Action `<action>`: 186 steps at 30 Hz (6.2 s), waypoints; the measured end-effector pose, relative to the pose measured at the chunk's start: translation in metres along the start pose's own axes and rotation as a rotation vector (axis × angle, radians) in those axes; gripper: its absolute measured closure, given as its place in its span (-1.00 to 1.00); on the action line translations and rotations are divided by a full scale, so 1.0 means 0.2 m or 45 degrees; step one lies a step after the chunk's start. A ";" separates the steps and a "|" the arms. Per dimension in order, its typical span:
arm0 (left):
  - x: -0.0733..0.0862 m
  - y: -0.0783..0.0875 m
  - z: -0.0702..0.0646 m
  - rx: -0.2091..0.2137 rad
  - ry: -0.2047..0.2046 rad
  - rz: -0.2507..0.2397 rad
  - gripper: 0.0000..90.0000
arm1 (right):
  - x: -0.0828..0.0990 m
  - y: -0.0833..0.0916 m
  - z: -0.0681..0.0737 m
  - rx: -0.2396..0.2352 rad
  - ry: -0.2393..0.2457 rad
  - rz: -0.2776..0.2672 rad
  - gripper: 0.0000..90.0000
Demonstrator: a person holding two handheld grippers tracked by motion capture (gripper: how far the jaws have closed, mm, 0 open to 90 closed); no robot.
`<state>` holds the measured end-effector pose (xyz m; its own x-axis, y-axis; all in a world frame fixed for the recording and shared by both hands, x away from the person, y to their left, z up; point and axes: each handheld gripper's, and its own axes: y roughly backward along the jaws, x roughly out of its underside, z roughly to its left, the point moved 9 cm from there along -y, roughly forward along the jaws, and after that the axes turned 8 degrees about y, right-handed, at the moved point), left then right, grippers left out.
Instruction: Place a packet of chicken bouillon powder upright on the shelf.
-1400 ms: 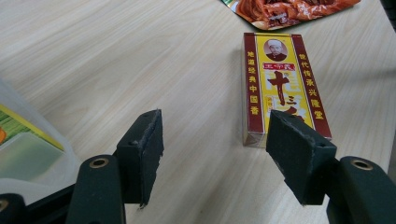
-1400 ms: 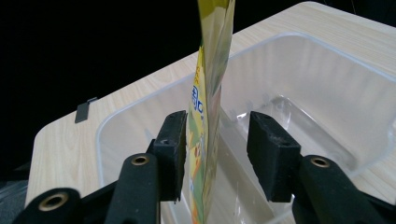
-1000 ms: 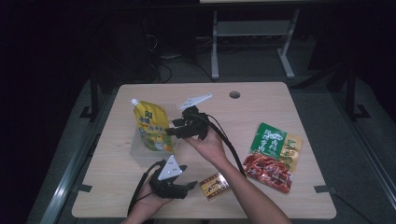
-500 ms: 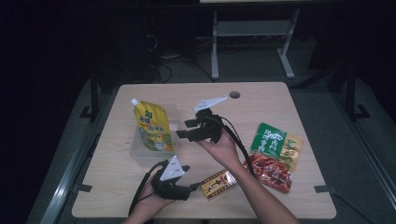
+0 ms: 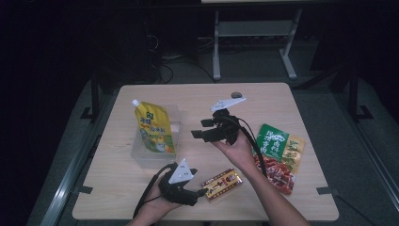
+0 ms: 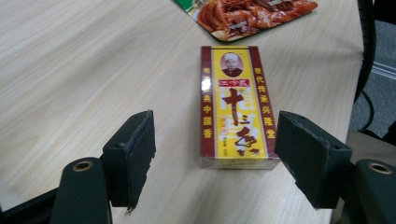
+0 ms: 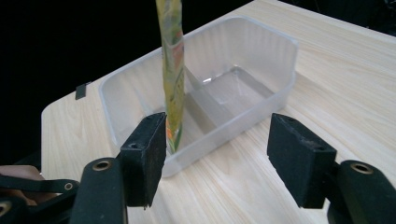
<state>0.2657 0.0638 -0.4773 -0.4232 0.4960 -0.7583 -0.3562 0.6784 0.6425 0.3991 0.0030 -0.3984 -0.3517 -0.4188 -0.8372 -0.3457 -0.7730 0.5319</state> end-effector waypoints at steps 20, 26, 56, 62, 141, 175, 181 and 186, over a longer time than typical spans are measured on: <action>-0.02 -0.17 -0.09 0.020 -0.056 0.097 -0.46 | 0.18 0.18 -0.11 0.074 -0.092 0.013 -0.27; -0.01 -0.21 -0.09 0.004 -0.069 0.140 -0.48 | 0.20 0.21 -0.12 0.086 -0.094 0.015 -0.29; 0.04 -0.31 -0.09 -0.017 -0.091 0.239 -0.45 | 0.39 0.32 -0.16 0.130 -0.163 0.064 -0.32; 0.05 -0.33 -0.08 -0.025 -0.100 0.268 -0.39 | 0.43 0.34 -0.17 0.139 -0.175 0.051 -0.32; -0.01 -0.29 -0.03 -0.087 -0.033 0.179 -0.29 | 0.69 0.39 -0.17 0.135 -0.367 0.029 -0.39; -0.22 -0.23 0.10 -0.269 0.045 -0.040 -0.29 | 0.59 0.20 -0.09 -0.217 -0.596 0.018 -0.23; -0.21 -0.24 0.10 -0.270 0.065 -0.045 -0.29 | 0.56 0.17 -0.09 -0.190 -0.583 0.018 -0.09; -0.20 -0.25 0.12 -0.277 0.069 -0.018 -0.29 | 0.54 0.18 -0.09 -0.185 -0.583 -0.008 0.06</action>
<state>0.3201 0.0242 -0.4817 -0.4590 0.4530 -0.7643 -0.5315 0.5493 0.6448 0.3636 -0.0789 -0.4726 -0.7083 -0.1864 -0.6808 -0.2355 -0.8469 0.4768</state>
